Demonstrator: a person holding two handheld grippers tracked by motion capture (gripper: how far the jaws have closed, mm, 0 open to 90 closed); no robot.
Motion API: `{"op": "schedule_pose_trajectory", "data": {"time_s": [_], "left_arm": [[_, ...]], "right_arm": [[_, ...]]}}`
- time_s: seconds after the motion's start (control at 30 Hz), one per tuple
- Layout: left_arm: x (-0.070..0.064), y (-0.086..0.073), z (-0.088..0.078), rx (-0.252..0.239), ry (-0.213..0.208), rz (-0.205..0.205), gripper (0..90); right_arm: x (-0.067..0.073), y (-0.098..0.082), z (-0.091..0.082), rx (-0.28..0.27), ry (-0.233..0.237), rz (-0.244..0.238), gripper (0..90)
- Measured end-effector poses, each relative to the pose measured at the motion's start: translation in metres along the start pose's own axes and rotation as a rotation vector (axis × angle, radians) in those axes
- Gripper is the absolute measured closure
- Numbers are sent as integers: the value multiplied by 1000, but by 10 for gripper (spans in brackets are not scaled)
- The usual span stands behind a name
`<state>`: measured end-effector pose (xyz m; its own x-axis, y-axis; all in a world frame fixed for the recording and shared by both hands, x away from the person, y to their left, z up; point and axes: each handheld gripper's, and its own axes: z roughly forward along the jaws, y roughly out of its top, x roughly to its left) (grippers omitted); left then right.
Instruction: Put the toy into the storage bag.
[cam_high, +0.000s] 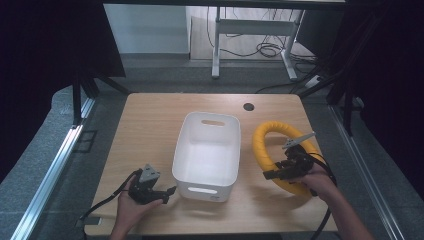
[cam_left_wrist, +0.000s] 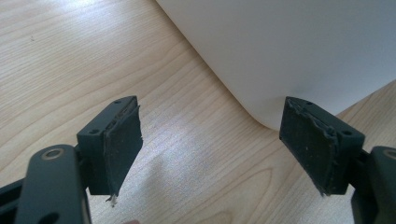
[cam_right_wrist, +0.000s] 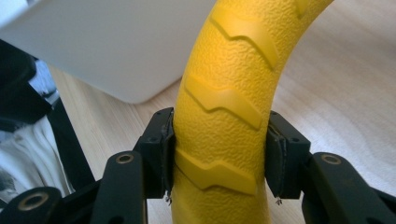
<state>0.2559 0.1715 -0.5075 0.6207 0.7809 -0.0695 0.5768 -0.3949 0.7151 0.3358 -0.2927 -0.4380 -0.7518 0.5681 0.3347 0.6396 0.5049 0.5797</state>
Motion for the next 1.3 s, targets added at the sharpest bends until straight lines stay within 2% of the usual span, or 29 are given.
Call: {"op": "schedule_pose_trajectory", "data": {"time_s": [0.1, 0.2, 0.3, 0.8, 0.9, 1.27, 1.3], "left_arm": [[0, 0, 0, 1, 1, 1, 210], [0, 0, 0, 2, 1, 3, 210], [0, 0, 1, 4, 1, 4, 209], [0, -1, 2, 9, 4, 8, 207], [0, -1, 2, 9, 5, 9, 207], [0, -1, 3, 12, 3, 9, 207], [0, -1, 2, 11, 4, 9, 207]], "right_arm": [[-1, 0, -4, -20, 6, 5, 505], [-4, 0, -13, -70, 17, 18, 505], [-5, -1, -17, -96, 21, 20, 505], [-8, 1, -35, -197, 40, 31, 505], [-12, 0, -43, -246, 47, 45, 505], [-15, -1, -52, -291, 54, 50, 504], [-15, -1, -53, -307, 58, 53, 504]]}}
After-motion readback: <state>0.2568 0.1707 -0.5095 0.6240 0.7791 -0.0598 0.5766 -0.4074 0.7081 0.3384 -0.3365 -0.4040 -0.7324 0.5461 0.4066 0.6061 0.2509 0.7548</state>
